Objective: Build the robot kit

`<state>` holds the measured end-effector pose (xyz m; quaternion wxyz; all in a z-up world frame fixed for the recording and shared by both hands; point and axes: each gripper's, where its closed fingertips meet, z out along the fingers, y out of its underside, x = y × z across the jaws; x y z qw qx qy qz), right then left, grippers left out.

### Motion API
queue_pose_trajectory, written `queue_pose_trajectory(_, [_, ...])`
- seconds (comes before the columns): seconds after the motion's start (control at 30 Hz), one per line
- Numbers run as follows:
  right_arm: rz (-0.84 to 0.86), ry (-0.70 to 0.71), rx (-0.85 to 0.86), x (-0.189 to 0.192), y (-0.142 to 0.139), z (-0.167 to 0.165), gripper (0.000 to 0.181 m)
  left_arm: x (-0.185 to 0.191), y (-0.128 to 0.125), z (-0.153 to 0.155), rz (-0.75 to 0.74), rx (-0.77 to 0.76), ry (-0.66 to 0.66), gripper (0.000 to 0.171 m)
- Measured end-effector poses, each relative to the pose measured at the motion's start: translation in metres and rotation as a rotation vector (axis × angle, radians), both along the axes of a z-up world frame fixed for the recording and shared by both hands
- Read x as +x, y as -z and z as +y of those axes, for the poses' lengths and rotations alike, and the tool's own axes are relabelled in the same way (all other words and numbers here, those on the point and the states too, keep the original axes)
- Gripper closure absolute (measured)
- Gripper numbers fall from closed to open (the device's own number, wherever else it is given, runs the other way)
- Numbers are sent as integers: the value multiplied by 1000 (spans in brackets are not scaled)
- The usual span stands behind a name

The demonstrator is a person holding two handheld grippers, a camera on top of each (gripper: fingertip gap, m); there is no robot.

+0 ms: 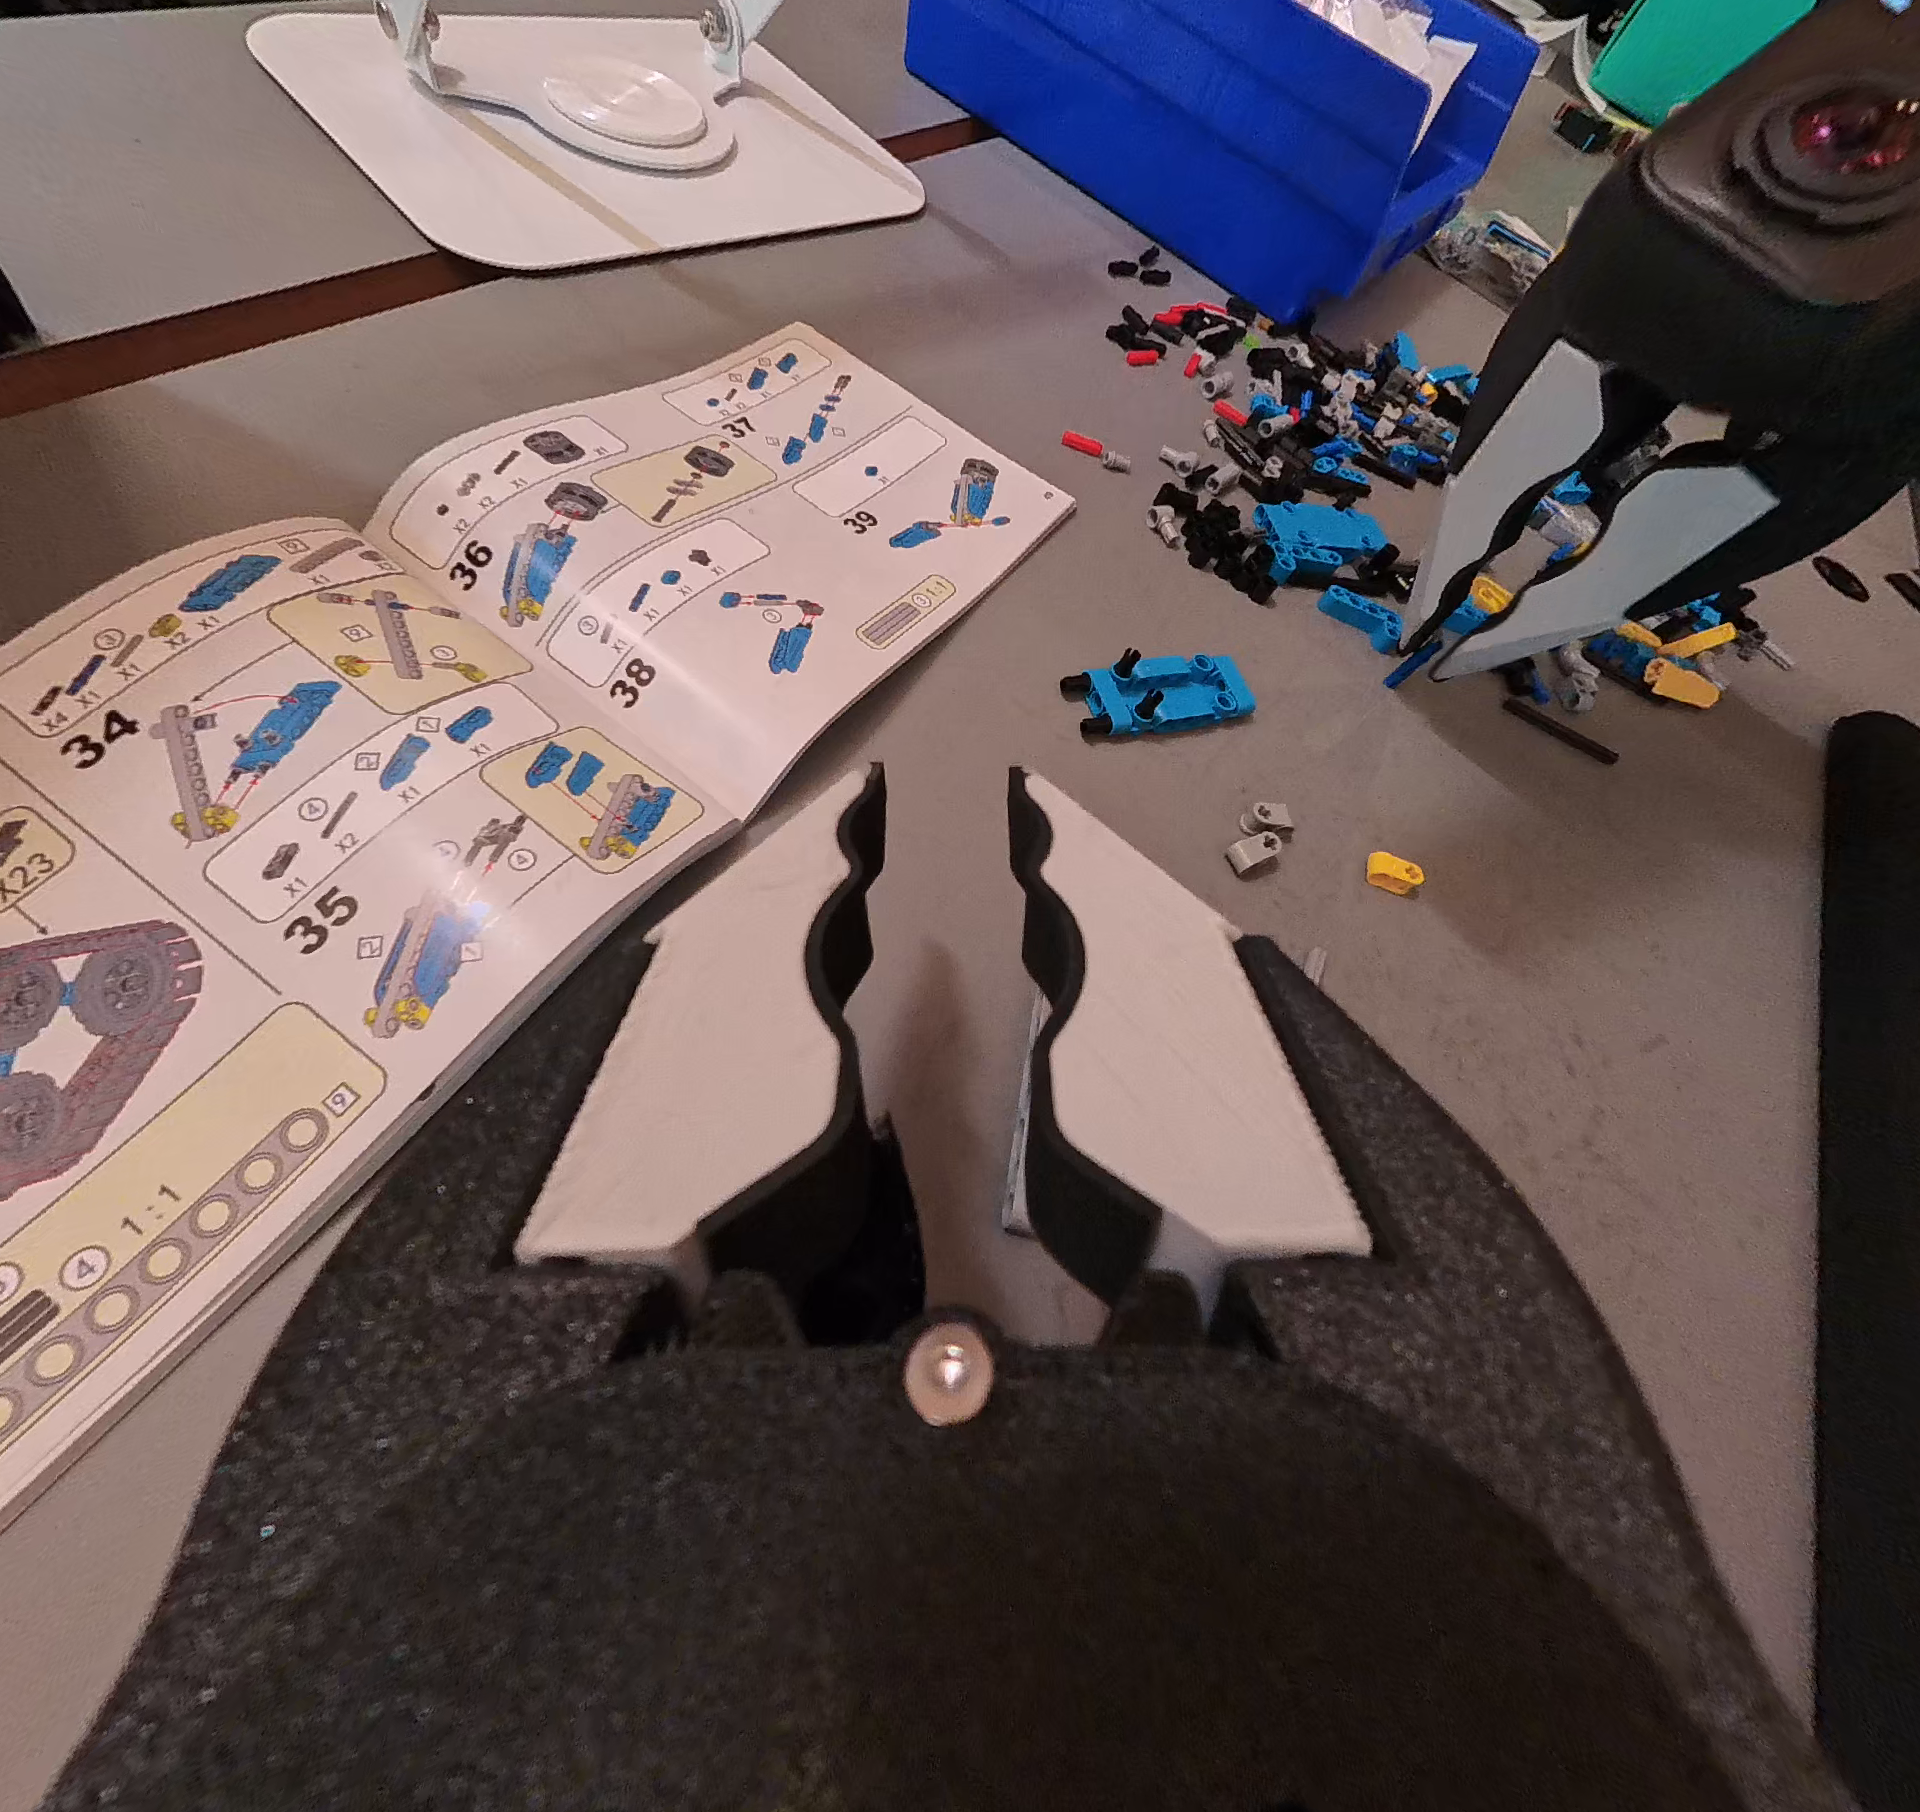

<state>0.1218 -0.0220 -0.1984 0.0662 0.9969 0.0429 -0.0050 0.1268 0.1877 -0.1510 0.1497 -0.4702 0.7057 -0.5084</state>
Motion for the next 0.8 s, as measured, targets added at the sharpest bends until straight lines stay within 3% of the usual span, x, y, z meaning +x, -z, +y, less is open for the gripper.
queue_pose_trajectory(0.8, [-8,13,83,3,-1,-1,164,-4,7,-5,18,45,27,149])
